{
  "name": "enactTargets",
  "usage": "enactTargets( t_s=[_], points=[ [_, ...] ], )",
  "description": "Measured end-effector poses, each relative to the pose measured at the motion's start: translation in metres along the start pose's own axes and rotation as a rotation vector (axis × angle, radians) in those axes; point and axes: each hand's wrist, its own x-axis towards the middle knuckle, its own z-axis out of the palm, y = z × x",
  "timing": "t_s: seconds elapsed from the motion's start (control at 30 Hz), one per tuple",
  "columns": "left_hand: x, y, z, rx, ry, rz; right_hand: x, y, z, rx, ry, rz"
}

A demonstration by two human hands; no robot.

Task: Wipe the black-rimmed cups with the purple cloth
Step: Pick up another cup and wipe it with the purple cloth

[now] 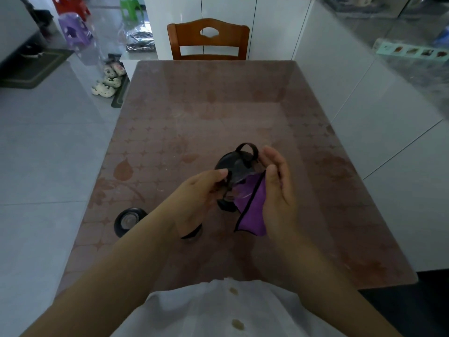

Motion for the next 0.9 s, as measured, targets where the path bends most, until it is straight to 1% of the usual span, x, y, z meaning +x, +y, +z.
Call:
enactTargets(
  t_s=[0.1,0.17,0.2,0.27,0.33,0.4,0.47,0.57,0.63,0.7,0.77,0.8,0.9],
  points=[
    [-0.003,0.004,0.012,0.001,-0.057,-0.005,-0.003,-0.002,0.007,-0.058,-0.091,-0.076],
    [-0.004,0.008,0.009,-0.002,-0.038,-0.030,-0.006,-0.003,0.007,-0.076,-0.146,-0.113],
    [-0.005,0.008,0.005,0.009,-0.036,-0.030,-0.006,-0.003,0.006,-0.082,-0.165,-0.124],
    [-0.006,0.005,-0.005,0.036,-0.082,-0.005,-0.008,-0.004,0.004,-0.088,-0.197,-0.129],
    [-0.007,0.007,-0.005,0.087,-0.054,-0.021,-0.009,-0.006,0.004,-0.089,-0.222,-0.122],
    [-0.006,0.006,-0.007,0.105,-0.027,-0.030,-0.010,-0.008,0.003,-0.096,-0.223,-0.132],
    [-0.009,0.008,-0.004,0.049,-0.043,-0.037,-0.010,-0.008,0.003,-0.120,-0.235,-0.157],
    [-0.007,0.002,-0.003,0.046,-0.035,-0.014,-0.011,-0.006,0.004,-0.142,-0.280,-0.158],
    [-0.007,-0.002,-0.005,0.050,-0.014,0.001,-0.010,-0.007,0.004,-0.111,-0.246,-0.119],
    [-0.007,-0.002,-0.005,0.110,0.008,0.019,-0.004,-0.012,0.003,-0.053,-0.180,-0.059],
    [-0.008,-0.003,-0.004,0.193,0.020,0.066,0.004,-0.018,0.004,-0.140,-0.168,-0.023],
    [-0.009,-0.003,-0.003,0.206,0.023,0.089,0.008,-0.019,0.005,-0.221,-0.200,-0.008],
    [-0.009,-0.003,0.000,0.153,-0.012,0.132,0.012,-0.020,0.009,-0.434,-0.368,0.004]
  ],
)
